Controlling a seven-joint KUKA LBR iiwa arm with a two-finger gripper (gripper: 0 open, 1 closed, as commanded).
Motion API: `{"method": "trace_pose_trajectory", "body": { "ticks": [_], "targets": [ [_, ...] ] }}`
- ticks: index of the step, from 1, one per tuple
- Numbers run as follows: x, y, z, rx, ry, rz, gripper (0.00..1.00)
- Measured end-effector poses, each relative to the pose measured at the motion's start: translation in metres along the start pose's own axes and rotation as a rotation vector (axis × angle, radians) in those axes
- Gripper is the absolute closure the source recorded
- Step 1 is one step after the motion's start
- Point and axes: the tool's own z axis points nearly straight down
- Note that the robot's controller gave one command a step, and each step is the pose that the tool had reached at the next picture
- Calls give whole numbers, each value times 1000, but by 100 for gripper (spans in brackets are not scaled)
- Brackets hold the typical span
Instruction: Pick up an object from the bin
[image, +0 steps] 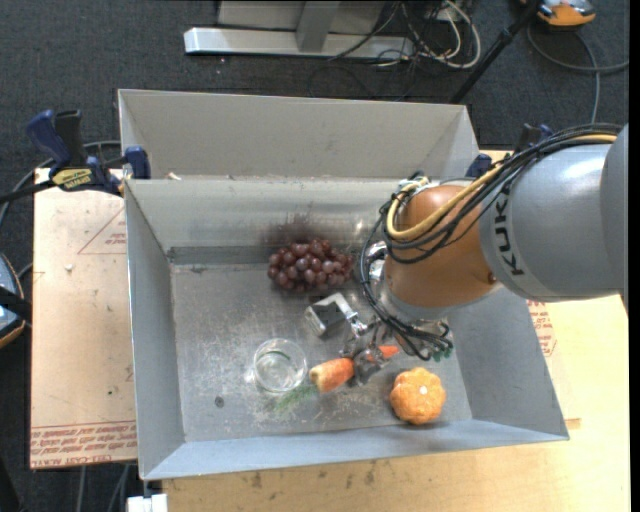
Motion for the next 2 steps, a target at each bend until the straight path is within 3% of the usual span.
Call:
{"method": "trace_pose_trajectory", "body": {
  "ticks": [2],
  "targets": [
    [-1, 0, -8, 0, 1, 1, 100]
  ]
}}
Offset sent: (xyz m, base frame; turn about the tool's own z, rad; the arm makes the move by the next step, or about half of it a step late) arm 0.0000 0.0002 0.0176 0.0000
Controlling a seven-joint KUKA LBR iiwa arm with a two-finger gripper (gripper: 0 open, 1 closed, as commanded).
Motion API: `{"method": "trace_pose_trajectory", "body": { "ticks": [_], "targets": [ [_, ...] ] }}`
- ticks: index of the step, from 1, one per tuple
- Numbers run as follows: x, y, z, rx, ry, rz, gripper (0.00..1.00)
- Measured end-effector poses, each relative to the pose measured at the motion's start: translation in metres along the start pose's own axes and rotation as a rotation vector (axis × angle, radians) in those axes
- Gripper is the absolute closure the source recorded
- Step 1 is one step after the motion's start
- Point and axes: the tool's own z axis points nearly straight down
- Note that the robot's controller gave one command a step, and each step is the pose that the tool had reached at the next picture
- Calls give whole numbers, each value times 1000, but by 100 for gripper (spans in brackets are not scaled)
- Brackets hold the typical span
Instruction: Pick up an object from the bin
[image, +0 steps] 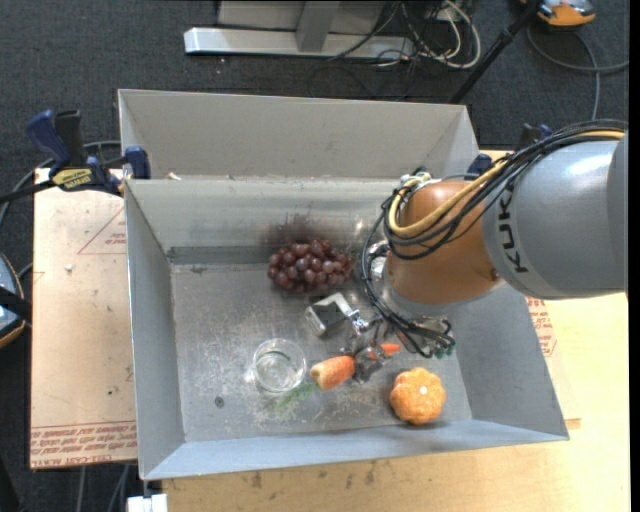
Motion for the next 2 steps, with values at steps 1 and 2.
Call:
{"method": "trace_pose_trajectory", "body": {
  "ticks": [1, 2],
  "targets": [
    [1, 1, -7, -2, 5, 1, 100],
    [2, 1, -24, -5, 9, 1, 100]
  ]
}}
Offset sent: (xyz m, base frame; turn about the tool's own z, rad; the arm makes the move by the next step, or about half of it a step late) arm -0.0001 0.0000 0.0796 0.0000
